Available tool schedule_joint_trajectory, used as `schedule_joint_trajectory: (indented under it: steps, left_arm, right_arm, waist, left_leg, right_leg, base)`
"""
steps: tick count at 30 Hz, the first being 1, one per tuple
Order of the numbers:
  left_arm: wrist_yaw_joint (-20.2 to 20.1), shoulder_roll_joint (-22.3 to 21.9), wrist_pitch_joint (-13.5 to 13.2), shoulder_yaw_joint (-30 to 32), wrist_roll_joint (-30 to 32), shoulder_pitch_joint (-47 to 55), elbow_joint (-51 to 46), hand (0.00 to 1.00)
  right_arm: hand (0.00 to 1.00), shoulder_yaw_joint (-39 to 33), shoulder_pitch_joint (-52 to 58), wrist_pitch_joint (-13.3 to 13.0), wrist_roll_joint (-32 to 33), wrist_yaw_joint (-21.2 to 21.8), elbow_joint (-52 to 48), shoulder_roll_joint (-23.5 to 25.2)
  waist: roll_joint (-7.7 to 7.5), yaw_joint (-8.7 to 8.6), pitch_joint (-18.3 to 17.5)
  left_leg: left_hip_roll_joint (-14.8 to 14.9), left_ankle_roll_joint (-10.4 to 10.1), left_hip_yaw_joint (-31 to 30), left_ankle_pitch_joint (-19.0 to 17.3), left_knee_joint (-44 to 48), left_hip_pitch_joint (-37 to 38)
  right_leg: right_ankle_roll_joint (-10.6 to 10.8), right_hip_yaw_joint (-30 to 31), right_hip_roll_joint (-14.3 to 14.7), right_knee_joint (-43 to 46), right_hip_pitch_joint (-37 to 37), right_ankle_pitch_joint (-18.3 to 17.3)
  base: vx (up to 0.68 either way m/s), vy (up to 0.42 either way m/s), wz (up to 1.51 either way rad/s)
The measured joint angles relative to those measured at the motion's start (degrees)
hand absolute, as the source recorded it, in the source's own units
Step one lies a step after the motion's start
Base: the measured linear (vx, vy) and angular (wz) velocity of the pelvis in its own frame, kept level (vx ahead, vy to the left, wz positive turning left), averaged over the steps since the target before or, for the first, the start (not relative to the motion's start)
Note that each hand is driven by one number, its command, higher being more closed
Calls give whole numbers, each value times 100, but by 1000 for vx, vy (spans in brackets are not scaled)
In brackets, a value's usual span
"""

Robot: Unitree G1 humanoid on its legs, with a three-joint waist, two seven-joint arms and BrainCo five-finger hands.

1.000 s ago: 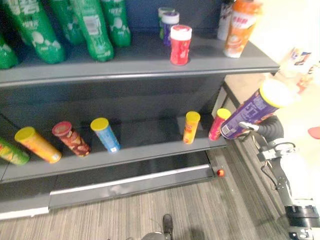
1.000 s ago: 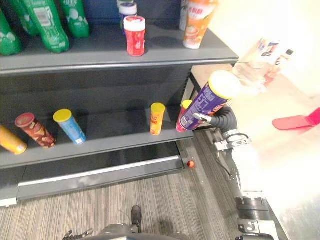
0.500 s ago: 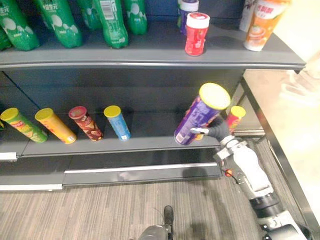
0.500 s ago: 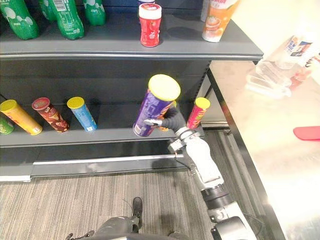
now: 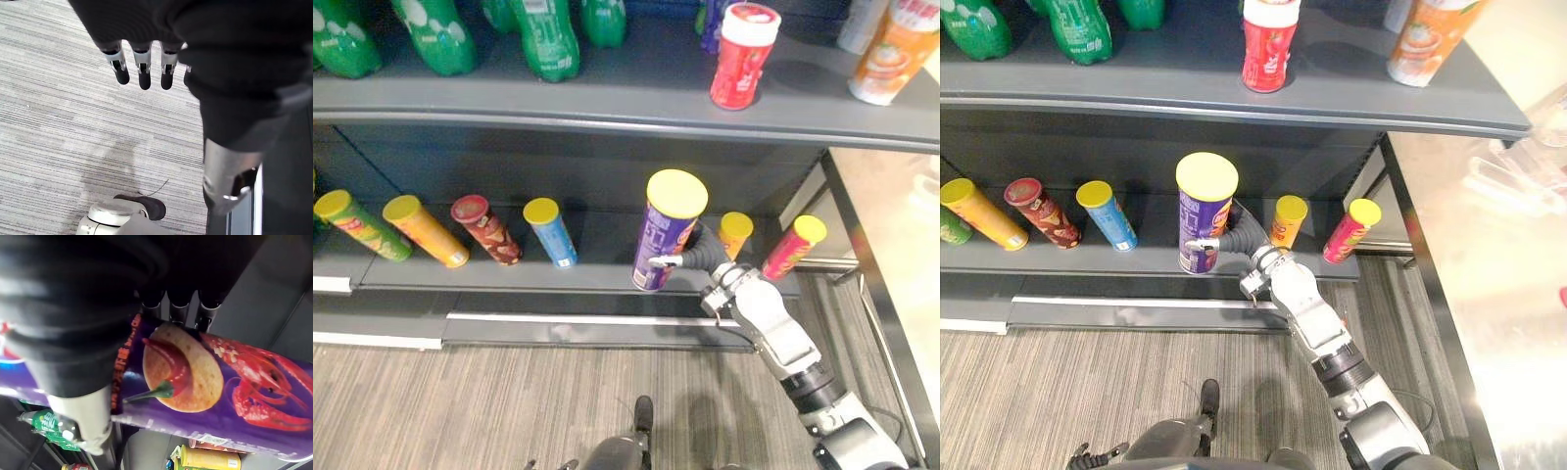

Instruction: Put the gum and the chips on the shelf.

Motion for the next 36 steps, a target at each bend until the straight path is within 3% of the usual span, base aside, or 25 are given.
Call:
schedule_joint_trajectory:
  steps: [4, 8, 10, 12, 13, 14, 15, 18, 20, 22, 34, 35, 36]
  left_arm:
    - [-21, 6, -34, -42, -6, 1, 6, 0]
    - [-63, -28, -56, -104, -41, -114, 20, 0]
    - [-76, -36, -59, -104, -50, -218, 15, 0]
    - [-99, -99, -59, -104, -53, -337, 17, 0]
    - [-113, -106, -60, -111, -55, -365, 17, 0]
    - [-120, -91, -63, -105, -59, -377, 16, 0]
    - [-127, -64, -63, -99, -71, -393, 15, 0]
    - [-159, -39, -67, -102, -263, -460, -7, 0]
    - [-180, -40, -63, -111, -272, -590, -12, 0]
    - [-181, -27, -64, -164, -272, -591, -62, 0]
    - [-27, -20, -66, -254, -497, -501, -46, 0]
    - [-35, -20, -70, -254, -495, -490, -47, 0]
    - [-52, -33, -103, -250, -504, -436, -73, 0]
  right_arm:
    - [100, 44, -72, 19, -6, -187, 15, 80]
    - [100, 189, -372, 18, -226, -428, 14, 89]
    - [100, 210, -560, 18, -238, -522, 14, 92]
    - [100, 211, -678, 18, -247, -663, 15, 91]
    - [100, 219, -681, 18, -250, -699, 23, 98]
    - [100, 230, -695, 15, -254, -701, 23, 102]
    - [100, 255, -754, 7, -310, -732, 27, 125]
    - [100, 280, -964, -35, -451, -903, 184, 172]
    - [100, 273, -1067, -12, -455, -966, 418, 178]
    - [100, 295, -1155, -13, -455, -979, 432, 227]
    - [100, 395, -1181, -46, -436, -995, 437, 389]
    - [100, 395, -1170, -46, -436, -967, 439, 411]
    - [100, 412, -1146, -46, -436, -880, 475, 440]
  waist:
    - [27, 3, 30]
    - [180, 4, 168]
    - [210, 17, 245]
    - [370, 10, 402]
    - [375, 19, 440]
    - [330, 20, 465]
    - [290, 28, 489]
    - [315, 33, 575]
    - [268, 169, 622]
    - [270, 192, 626]
    - [279, 159, 633]
    - [278, 160, 634]
    - [292, 197, 641]
  left_leg:
    - [160, -193, -143, 174, -1, -94]
    - [505, -458, -196, 294, -37, -367]
    - [527, -513, -194, 332, -39, -525]
    - [577, -542, -176, 327, -39, -591]
    - [581, -705, -50, 201, -39, -616]
    - [568, -678, 26, 209, 1, -635]
    - [565, -480, 90, 354, 1, -661]
    - [614, -405, 68, 481, -7, -741]
    - [532, -400, 50, 485, -6, -741]
    - [495, -403, 44, 481, -7, -731]
    - [508, -472, -105, 447, 34, -363]
    - [509, -435, -116, 405, 211, -419]
    - [529, -433, -111, 141, 829, -637]
  right_leg:
    - [-75, -12, 235, -69, 11, -67]
    - [-92, -40, 583, -129, -179, -84]
    - [-149, -58, 623, -226, -275, -196]
    - [-148, -184, 655, -177, -330, -209]
    - [-151, -238, 602, -210, -346, -207]
    - [-153, -272, 540, -210, -396, -209]
    - [-158, -285, 471, -160, -480, -221]
    - [-101, -329, 430, 137, -737, -265]
    - [-99, -323, 364, 143, -722, -266]
    - [-98, -307, 330, 185, -722, -267]
    - [-89, -366, 310, 517, -430, -555]
    - [-91, -374, 315, 499, -394, -554]
    - [-92, -364, 309, 460, -322, -553]
  base:
    - [-18, -176, 12]
    - [-170, -191, -5]
    - [-152, -98, 4]
    - [-137, -48, 21]
    - [-103, -5, 27]
    - [-62, 2, 21]
    - [34, -15, 12]
    - [99, 10, 18]
    - [62, 52, 16]
    - [38, 30, 11]
    - [-37, -38, 4]
    - [-1, -68, 9]
    - [-4, -43, 0]
